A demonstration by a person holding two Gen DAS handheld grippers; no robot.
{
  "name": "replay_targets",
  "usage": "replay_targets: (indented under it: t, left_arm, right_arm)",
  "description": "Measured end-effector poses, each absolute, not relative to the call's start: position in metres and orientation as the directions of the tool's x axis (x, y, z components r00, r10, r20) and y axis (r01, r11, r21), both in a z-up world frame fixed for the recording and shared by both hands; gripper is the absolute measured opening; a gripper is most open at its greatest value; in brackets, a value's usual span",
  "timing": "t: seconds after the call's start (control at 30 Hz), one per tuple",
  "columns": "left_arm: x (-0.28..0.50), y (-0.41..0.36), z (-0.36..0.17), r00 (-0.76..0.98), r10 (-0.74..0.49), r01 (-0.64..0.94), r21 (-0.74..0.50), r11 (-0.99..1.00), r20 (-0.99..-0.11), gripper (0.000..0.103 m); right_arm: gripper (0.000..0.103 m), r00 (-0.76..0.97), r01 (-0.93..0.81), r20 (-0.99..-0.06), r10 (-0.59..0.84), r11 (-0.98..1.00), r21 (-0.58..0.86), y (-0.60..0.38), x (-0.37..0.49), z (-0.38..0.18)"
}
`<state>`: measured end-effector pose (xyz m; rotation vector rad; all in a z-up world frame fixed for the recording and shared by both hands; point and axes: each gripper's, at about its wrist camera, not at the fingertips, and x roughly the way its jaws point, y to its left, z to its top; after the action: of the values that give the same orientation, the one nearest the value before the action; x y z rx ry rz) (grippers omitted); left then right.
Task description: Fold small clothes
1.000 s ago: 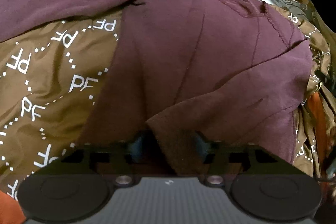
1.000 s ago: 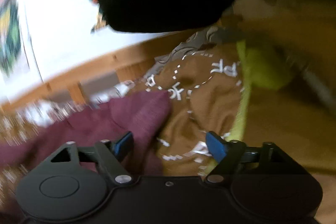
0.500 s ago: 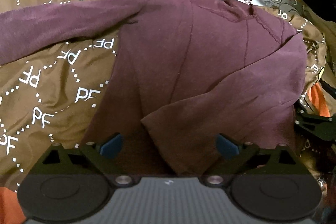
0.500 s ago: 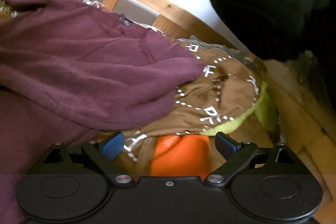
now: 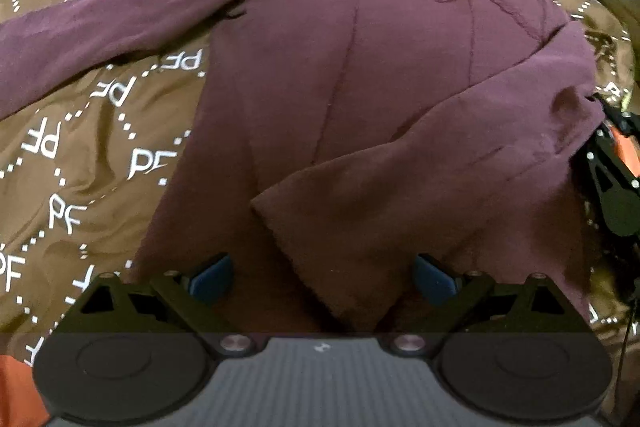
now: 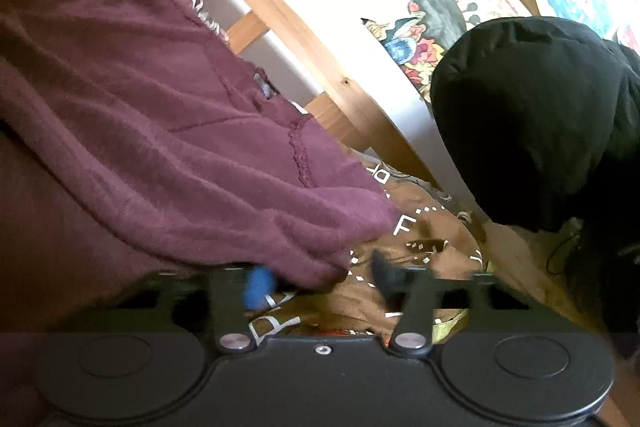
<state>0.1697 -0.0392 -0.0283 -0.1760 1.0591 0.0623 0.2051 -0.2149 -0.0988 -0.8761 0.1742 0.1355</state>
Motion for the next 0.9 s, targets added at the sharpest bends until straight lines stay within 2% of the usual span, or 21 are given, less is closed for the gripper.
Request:
replay_targets:
  t: [0.13, 0.3, 0.5, 0.57, 0.67, 0.73, 0.77, 0.83, 0.9]
  left_arm:
    - [0.167, -0.041, -0.029, 0.494, -0.033, -0.117, -0.104, 0.988, -0.869, 0.098]
    - [0.167, -0.045, -0.04, 0.457, 0.009, -0.096, -0.04, 0.995, -0.89, 0.097]
    - [0.166, -0.045, -0.04, 0.46, 0.008, -0.084, -0.035, 0.996, -0.888, 0.097]
    - [0.165, -0.044, -0.038, 0.46, 0.002, -0.083, -0.041, 0.996, -0.888, 0.097]
    - [0.16, -0.043, -0.035, 0.471, -0.021, -0.077, -0.064, 0.995, -0.882, 0.097]
    - [0.158, -0.037, -0.03, 0.497, -0.065, -0.065, -0.112, 0.992, -0.866, 0.097]
    - [0.153, -0.037, -0.025, 0.516, -0.087, -0.058, -0.136, 0.989, -0.852, 0.097]
    - [0.145, -0.032, -0.016, 0.566, -0.125, -0.041, -0.179, 0.983, -0.815, 0.098]
    - [0.138, -0.027, -0.008, 0.616, -0.141, -0.029, -0.201, 0.979, -0.775, 0.099]
  right_arm:
    - [0.007, 0.976, -0.179, -0.215, 0.043, 0.721, -0.67, -0.223, 0.205, -0.087]
    - [0.006, 0.963, -0.111, -0.268, 0.009, 0.922, -0.37, -0.251, 0.206, -0.058]
    - [0.006, 0.917, -0.014, -0.398, -0.016, 0.997, -0.073, -0.286, 0.224, -0.065]
    - [0.007, 0.912, -0.007, -0.411, -0.01, 0.999, -0.041, -0.29, 0.225, -0.067]
    - [0.008, 0.912, 0.0, -0.409, -0.033, 0.997, -0.08, -0.283, 0.223, -0.068]
    - [0.016, 0.903, 0.007, -0.427, -0.043, 0.996, -0.085, -0.282, 0.224, -0.068]
    - [0.026, 0.897, 0.01, -0.441, -0.043, 0.997, -0.077, -0.283, 0.224, -0.067]
    - [0.035, 0.889, 0.014, -0.457, -0.039, 0.998, -0.058, -0.287, 0.219, -0.065]
    - [0.05, 0.878, 0.016, -0.476, -0.041, 0.998, -0.057, -0.287, 0.212, -0.063]
